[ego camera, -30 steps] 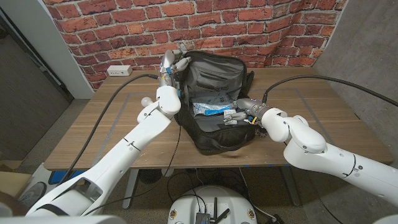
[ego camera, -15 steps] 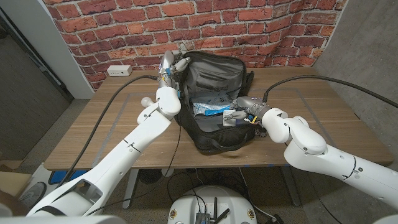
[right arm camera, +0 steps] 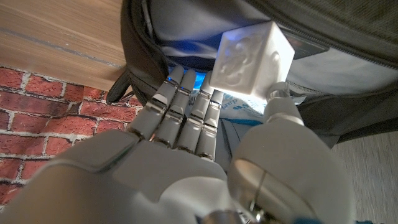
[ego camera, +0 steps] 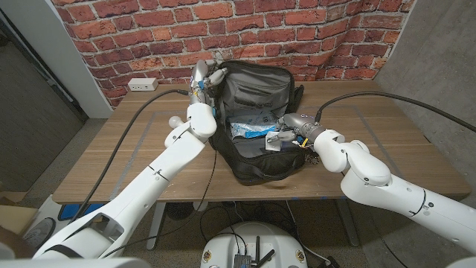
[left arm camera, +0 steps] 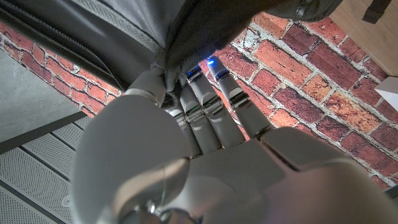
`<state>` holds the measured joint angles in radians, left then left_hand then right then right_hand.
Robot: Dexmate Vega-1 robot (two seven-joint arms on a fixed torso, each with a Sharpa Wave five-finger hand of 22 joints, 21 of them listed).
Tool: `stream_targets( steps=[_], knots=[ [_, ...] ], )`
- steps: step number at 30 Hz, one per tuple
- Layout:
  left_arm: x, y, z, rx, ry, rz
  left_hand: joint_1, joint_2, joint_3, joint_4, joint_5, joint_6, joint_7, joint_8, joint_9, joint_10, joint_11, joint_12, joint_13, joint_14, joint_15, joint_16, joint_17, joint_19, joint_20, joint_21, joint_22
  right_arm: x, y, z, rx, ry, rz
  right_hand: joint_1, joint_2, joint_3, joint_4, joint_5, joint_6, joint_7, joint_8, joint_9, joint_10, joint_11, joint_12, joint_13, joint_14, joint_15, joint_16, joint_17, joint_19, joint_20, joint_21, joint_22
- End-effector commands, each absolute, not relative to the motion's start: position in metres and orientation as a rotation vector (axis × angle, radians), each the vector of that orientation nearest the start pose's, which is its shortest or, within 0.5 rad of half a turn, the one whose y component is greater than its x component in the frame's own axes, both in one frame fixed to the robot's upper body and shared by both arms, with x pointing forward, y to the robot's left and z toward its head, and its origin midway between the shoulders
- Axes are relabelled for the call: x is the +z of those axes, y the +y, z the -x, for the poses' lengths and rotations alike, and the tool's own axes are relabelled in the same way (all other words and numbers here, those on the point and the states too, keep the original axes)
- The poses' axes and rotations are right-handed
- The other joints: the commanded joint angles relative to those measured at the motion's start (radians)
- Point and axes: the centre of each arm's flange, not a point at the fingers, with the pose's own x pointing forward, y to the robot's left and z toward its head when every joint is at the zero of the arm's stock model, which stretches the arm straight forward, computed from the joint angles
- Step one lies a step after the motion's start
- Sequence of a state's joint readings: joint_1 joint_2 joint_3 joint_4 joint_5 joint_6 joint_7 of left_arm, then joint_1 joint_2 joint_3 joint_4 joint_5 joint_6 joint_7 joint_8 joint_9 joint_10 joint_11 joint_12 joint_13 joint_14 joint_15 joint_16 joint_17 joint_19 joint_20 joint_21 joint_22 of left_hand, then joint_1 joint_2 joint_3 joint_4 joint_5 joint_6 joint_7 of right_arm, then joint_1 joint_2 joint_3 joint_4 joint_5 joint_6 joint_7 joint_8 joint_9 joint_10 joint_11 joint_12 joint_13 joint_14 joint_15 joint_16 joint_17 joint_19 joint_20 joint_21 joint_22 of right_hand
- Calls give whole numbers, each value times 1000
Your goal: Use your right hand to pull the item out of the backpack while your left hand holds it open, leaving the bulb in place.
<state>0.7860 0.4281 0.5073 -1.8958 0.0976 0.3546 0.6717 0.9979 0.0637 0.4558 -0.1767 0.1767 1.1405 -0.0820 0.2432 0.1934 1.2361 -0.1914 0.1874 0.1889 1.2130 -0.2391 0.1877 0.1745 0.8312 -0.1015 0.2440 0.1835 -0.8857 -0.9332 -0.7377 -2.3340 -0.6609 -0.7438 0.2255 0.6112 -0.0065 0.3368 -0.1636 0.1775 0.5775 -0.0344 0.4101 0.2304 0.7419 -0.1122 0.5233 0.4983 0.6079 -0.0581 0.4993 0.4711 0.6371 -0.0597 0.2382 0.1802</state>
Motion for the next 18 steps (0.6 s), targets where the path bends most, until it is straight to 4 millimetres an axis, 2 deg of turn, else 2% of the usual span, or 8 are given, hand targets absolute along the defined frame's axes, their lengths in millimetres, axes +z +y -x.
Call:
stream_targets(
  steps=[1, 13, 15, 18],
  knots=[
    [106, 170, -555, 384, -832, -423, -1, 10, 13, 5, 8, 5, 1, 4, 5, 13, -10, 5, 1, 2, 0, -1, 4, 10, -102, -1, 4, -7, -161, -494, 29, -498, 1470, 21, 5, -5, -2, -1, 26, -1, 11, 1, 22, -4, 19, 15, 18, -137, 13, 10, 13, -43, 7, 2],
    [109, 167, -562, 379, -832, -420, -2, 10, 14, 5, 8, 6, 1, 4, 5, 13, -10, 6, 1, 2, -1, 0, 4, 10, -102, -2, 4, 1, -166, -490, 0, -534, 1461, 38, 10, -10, 0, -2, 50, -4, 19, -1, 44, -6, 47, 39, 45, -137, 32, 28, 29, -51, 11, 3],
    [110, 166, -563, 381, -830, -421, -2, 11, 14, 5, 8, 5, 1, 3, 5, 12, -8, 5, 1, 2, -1, 0, 4, 10, -102, -2, 4, 2, -168, -488, -4, -535, 1464, 39, 12, -10, 2, -2, 54, -3, 20, -1, 45, -6, 51, 44, 47, -139, 30, 29, 30, -67, 11, 4],
    [112, 165, -564, 380, -833, -423, -2, 11, 14, 5, 8, 6, 1, 3, 5, 14, -8, 6, 2, 1, -1, 0, 4, 10, -102, -2, 4, 3, -170, -485, -11, -537, 1463, 39, 14, -11, 3, -2, 57, -4, 21, -1, 44, -6, 54, 48, 50, -139, 31, 31, 31, -70, 11, 4]
  ],
)
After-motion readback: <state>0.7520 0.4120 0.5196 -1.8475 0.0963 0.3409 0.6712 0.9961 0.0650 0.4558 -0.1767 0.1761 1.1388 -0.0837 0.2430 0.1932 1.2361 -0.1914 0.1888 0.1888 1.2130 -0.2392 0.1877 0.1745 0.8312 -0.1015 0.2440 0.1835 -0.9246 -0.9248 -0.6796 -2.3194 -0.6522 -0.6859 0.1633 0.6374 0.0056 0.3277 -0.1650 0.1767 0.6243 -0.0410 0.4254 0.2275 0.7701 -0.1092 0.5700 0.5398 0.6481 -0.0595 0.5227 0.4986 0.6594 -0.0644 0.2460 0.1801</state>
